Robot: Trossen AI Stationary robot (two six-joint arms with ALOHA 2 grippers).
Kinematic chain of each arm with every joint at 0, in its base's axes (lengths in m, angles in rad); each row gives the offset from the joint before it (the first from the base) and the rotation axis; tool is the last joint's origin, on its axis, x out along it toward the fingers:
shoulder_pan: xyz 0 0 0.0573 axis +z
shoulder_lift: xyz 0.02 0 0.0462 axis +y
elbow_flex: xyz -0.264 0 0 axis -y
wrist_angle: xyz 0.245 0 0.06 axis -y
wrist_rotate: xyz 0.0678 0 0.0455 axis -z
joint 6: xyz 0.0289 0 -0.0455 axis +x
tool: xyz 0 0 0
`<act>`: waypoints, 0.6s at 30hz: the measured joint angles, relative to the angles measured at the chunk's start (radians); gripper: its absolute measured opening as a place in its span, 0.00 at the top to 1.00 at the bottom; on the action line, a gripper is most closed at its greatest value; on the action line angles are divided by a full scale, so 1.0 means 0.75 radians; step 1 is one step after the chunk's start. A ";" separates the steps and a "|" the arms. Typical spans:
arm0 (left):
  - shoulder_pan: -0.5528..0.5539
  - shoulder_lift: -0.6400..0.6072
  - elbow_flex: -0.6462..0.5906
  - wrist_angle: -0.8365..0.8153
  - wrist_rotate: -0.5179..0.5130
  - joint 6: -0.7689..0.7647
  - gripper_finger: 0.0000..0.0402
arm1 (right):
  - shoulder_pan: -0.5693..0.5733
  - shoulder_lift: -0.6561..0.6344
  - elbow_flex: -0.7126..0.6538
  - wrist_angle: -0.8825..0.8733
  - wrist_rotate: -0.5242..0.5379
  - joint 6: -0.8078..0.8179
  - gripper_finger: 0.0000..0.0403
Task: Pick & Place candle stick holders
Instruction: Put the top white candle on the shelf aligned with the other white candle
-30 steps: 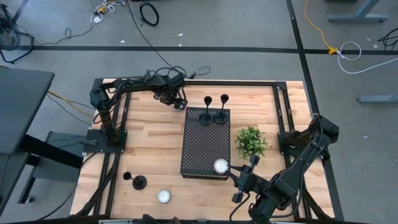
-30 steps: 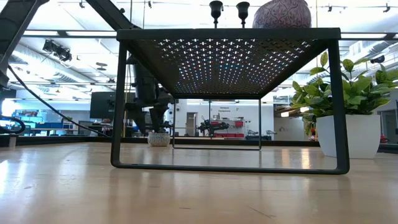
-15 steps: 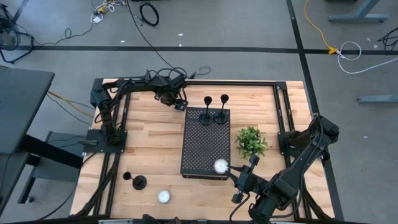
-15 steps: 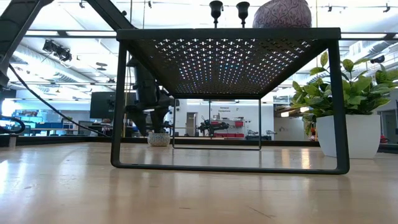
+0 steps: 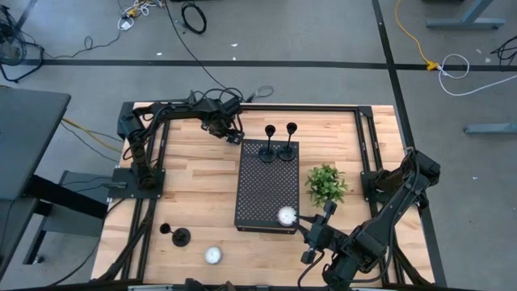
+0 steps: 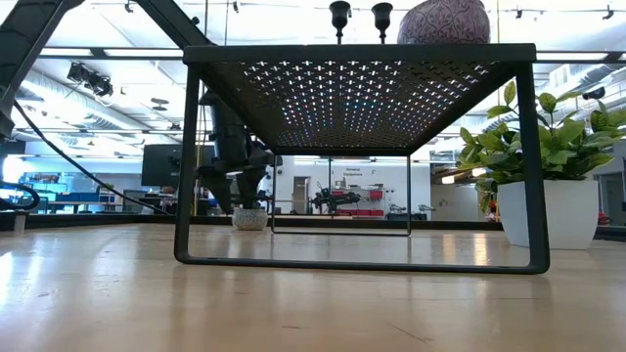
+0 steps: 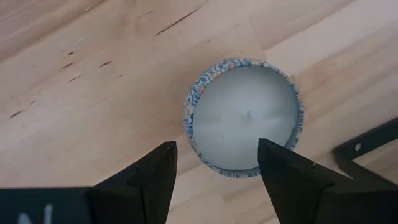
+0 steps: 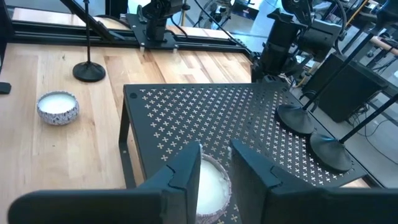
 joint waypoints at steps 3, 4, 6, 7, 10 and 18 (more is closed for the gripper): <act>0.003 0.000 0.000 -0.019 0.002 0.001 0.44 | -0.013 0.000 0.000 0.000 -0.010 -0.001 0.79; 0.003 0.000 0.000 -0.020 0.001 0.000 0.44 | -0.016 0.000 0.000 0.000 -0.018 -0.002 0.79; 0.003 -0.004 0.000 -0.020 0.002 0.008 0.44 | -0.023 0.000 0.000 0.000 -0.024 -0.004 0.79; 0.003 -0.011 0.000 -0.022 0.005 0.002 0.44 | -0.027 0.000 0.000 0.000 -0.024 -0.004 0.79; 0.003 -0.036 0.001 -0.020 0.023 0.017 0.44 | -0.034 0.000 0.000 0.003 -0.045 -0.023 0.79; 0.000 -0.055 0.009 -0.025 0.000 0.033 0.44 | -0.039 0.000 0.000 0.010 -0.058 -0.022 0.79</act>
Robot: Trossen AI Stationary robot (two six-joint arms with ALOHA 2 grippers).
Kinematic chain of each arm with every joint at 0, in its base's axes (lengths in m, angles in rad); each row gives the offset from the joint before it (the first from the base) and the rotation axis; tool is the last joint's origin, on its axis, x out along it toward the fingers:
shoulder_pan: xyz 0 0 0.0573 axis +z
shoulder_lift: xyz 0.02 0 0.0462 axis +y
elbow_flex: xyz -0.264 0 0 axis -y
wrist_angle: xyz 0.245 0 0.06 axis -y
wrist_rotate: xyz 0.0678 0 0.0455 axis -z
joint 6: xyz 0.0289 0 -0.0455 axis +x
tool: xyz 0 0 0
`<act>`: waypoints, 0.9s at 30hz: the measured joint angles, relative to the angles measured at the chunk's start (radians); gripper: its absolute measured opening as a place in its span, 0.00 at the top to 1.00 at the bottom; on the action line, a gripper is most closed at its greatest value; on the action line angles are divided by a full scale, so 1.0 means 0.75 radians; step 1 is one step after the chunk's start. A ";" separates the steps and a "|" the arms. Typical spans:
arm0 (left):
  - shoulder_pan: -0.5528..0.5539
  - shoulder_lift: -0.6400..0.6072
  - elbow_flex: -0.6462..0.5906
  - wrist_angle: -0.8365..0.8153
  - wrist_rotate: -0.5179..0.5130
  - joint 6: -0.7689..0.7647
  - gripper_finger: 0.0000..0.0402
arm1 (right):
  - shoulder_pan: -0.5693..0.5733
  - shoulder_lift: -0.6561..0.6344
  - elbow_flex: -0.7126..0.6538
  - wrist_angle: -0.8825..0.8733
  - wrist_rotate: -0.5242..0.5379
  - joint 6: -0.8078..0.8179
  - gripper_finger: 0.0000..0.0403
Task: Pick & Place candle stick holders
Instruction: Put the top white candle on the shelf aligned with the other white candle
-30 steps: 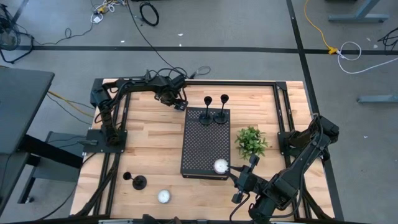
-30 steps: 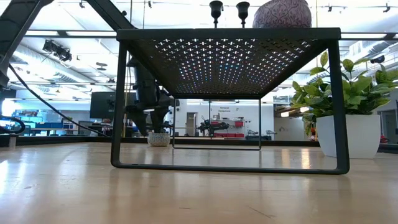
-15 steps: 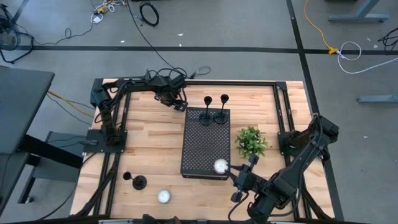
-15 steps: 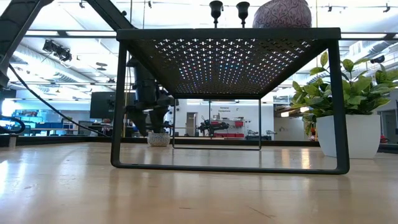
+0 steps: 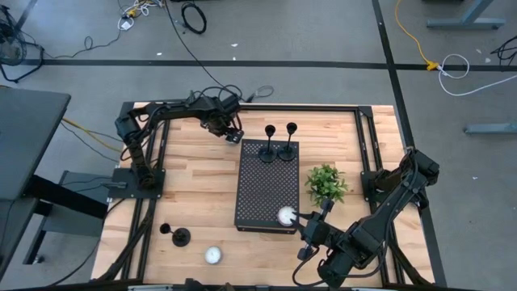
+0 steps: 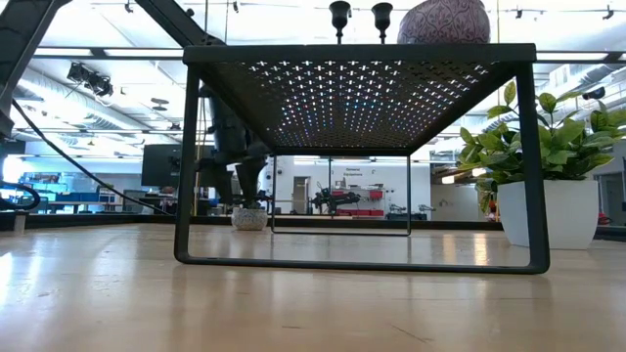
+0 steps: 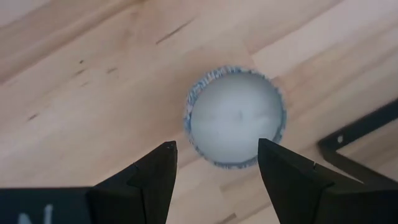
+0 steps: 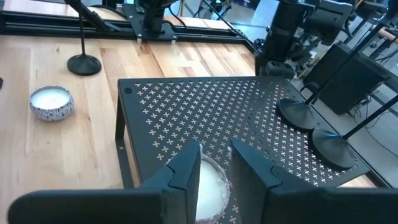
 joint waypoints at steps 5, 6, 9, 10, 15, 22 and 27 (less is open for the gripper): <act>-0.011 0.002 -0.012 0.006 -0.035 -0.001 0.44 | -0.001 0.000 0.000 0.007 -0.001 -0.002 0.79; -0.011 0.002 -0.012 0.006 -0.026 0.000 0.44 | -0.001 0.000 0.000 0.007 -0.001 -0.002 0.79; -0.011 0.003 -0.012 0.007 -0.017 -0.008 0.44 | -0.001 0.000 0.000 0.014 -0.002 -0.002 0.79; -0.014 0.007 -0.011 0.008 -0.022 -0.006 0.44 | -0.001 0.000 0.000 0.019 -0.001 -0.002 0.79; -0.019 0.017 -0.012 0.012 -0.036 -0.001 0.44 | -0.001 0.000 0.000 0.021 -0.002 -0.008 0.79; -0.010 0.022 -0.012 0.012 -0.039 -0.006 0.44 | -0.001 0.000 0.000 0.022 -0.029 -0.008 0.79; -0.019 0.038 -0.013 0.025 -0.040 -0.004 0.44 | -0.001 0.000 0.000 0.029 -0.033 -0.008 0.79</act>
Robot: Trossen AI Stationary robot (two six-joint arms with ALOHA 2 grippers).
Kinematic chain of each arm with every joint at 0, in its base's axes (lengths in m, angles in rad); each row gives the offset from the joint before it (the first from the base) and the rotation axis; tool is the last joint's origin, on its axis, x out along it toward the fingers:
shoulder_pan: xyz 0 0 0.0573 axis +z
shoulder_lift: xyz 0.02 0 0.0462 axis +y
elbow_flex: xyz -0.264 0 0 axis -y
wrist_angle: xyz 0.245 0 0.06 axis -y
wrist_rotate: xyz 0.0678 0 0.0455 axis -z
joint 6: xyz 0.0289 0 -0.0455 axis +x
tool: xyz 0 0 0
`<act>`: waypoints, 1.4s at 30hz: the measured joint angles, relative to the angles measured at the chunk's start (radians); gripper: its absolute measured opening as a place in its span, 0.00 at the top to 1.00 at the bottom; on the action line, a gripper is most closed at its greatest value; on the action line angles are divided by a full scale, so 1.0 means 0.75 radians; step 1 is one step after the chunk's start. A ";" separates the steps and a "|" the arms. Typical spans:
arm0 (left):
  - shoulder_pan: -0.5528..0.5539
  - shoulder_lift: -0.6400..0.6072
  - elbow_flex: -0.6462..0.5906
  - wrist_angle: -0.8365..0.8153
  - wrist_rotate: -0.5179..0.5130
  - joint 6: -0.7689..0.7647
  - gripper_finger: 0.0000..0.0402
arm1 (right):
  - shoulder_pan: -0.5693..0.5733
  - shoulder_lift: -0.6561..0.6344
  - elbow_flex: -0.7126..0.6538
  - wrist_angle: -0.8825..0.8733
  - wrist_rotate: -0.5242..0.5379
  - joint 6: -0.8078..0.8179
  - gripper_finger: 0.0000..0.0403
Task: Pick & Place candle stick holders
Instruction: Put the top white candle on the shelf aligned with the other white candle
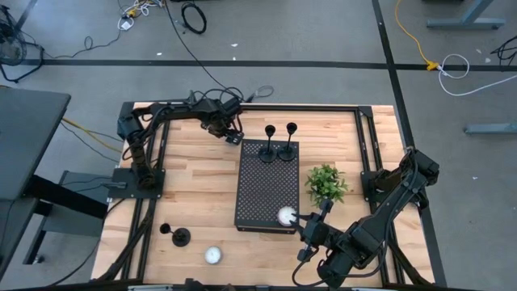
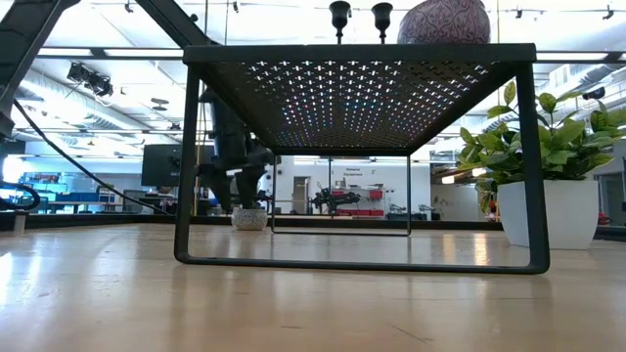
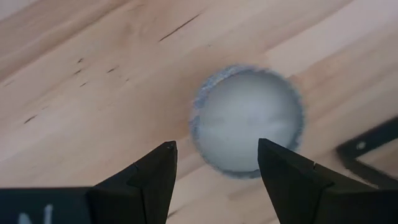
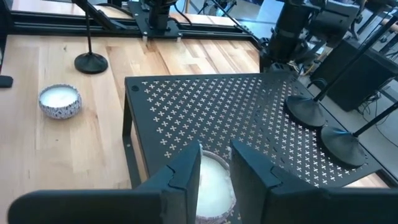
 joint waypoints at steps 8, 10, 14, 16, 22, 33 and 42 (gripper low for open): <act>-0.001 0.000 0.001 0.006 0.000 0.001 0.46 | 0.000 0.000 0.000 0.002 -0.001 -0.002 0.79; -0.001 0.000 0.001 0.007 0.000 0.002 0.49 | 0.000 0.000 0.000 0.002 -0.001 -0.002 0.79; -0.001 0.000 0.001 0.008 0.000 0.002 0.57 | 0.000 0.000 0.000 0.002 -0.001 -0.002 0.79; -0.001 0.000 0.001 0.008 0.000 0.004 0.61 | 0.000 0.000 0.000 0.002 -0.001 -0.002 0.79; 0.000 0.000 0.001 0.008 0.000 0.005 0.70 | 0.000 0.000 0.000 0.002 0.000 -0.001 0.79; 0.000 0.000 0.001 0.007 0.000 0.006 0.72 | 0.000 0.000 0.000 0.002 -0.001 0.000 0.79; 0.000 -0.001 0.001 -0.013 0.000 0.006 0.77 | 0.000 0.000 0.000 0.011 -0.001 0.000 0.79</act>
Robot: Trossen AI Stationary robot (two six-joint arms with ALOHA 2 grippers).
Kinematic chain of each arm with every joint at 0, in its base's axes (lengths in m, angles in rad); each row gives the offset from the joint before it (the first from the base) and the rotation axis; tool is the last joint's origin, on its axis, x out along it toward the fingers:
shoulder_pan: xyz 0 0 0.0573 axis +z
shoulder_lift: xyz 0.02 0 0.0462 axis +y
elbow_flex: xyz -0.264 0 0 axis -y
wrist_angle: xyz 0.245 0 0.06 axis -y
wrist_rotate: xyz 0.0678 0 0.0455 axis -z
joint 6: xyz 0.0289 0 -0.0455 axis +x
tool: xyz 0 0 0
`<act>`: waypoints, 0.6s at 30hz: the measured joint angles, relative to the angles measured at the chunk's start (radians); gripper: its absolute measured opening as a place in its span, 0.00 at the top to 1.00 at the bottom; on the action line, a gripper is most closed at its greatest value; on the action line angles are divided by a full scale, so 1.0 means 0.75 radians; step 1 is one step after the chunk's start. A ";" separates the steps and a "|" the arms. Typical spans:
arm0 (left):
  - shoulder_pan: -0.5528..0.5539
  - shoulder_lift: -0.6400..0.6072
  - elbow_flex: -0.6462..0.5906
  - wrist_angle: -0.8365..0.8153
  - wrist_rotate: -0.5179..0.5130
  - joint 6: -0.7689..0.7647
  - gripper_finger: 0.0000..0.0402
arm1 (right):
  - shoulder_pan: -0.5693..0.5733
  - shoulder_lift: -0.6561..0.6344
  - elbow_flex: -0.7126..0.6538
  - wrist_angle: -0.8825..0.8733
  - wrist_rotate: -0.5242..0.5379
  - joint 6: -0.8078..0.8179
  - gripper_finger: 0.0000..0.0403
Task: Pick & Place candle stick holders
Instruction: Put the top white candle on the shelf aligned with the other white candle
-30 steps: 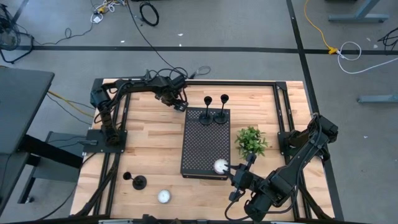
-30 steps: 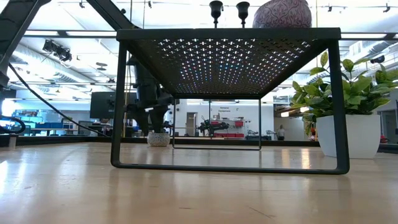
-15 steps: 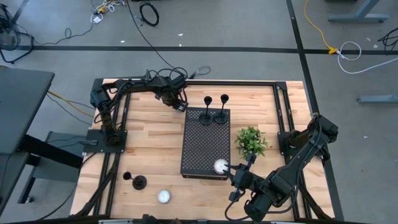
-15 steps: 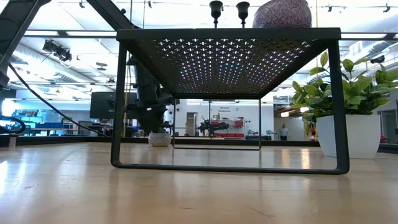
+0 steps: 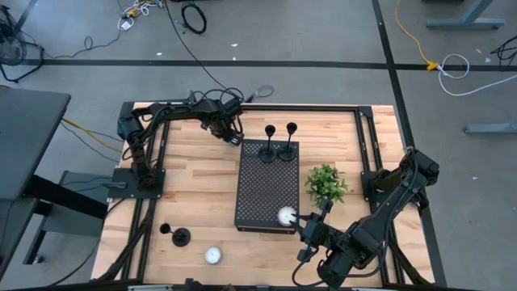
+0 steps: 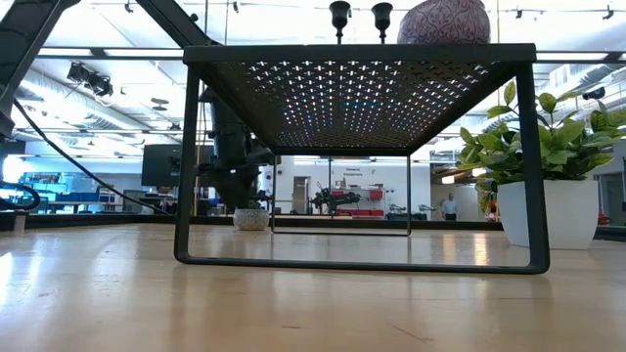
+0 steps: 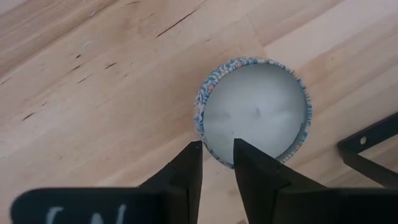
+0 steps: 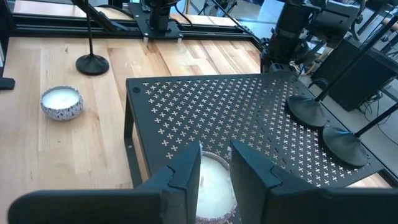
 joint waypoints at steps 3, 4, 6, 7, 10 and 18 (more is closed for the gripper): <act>0.000 0.000 0.000 0.000 0.000 0.000 0.81 | 0.000 0.000 0.000 0.001 0.000 0.000 0.79; 0.000 0.000 0.000 0.000 0.000 0.000 0.82 | 0.000 0.000 0.000 0.001 0.000 0.000 0.79; 0.000 0.000 0.000 0.000 0.000 0.000 0.84 | 0.000 0.000 0.000 0.001 0.000 0.000 0.79; 0.000 0.000 0.000 0.000 0.000 0.000 0.85 | 0.000 0.000 0.000 0.001 0.000 0.000 0.79; 0.000 0.000 0.000 0.001 0.000 0.001 0.89 | 0.000 0.000 0.000 0.001 0.000 0.000 0.79; 0.000 -0.001 0.000 -0.007 0.012 0.057 0.99 | 0.000 0.000 0.000 0.001 0.000 0.000 0.79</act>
